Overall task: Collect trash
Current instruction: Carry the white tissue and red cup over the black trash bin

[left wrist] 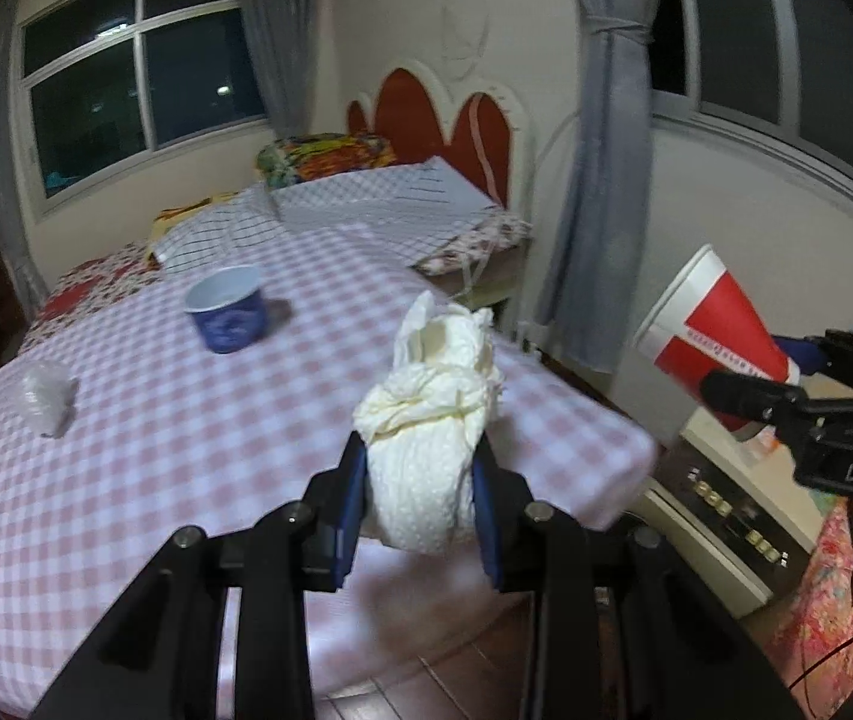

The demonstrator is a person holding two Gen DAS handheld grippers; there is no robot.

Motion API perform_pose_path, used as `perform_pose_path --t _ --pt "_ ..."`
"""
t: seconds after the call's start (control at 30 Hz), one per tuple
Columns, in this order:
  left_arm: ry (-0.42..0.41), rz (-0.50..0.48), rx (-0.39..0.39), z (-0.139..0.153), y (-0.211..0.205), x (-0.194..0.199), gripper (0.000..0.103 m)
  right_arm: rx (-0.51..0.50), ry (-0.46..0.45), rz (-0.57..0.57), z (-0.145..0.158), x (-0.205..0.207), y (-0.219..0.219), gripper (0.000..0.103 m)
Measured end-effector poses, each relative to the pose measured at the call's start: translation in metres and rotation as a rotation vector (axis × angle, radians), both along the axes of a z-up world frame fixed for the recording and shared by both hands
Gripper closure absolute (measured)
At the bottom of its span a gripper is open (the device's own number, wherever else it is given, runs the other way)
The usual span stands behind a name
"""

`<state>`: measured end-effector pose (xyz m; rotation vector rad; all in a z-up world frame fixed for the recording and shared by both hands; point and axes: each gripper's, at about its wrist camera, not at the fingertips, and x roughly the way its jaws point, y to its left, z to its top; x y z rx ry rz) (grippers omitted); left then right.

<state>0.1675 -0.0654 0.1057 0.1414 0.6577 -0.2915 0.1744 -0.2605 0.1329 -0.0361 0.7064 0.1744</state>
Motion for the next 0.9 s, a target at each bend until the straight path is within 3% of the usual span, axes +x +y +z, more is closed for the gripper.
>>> perform_pose_path --t 0.4,0.9 --pt "0.041 -0.159 0.006 -0.02 -0.093 -0.023 0.07 0.005 0.043 -0.162 -0.026 -0.053 -0.099 0.042" --pt "0.166 -0.299 0.041 -0.081 -0.181 -0.031 0.07 0.029 0.159 -0.289 -0.089 -0.076 -0.186 0.042"
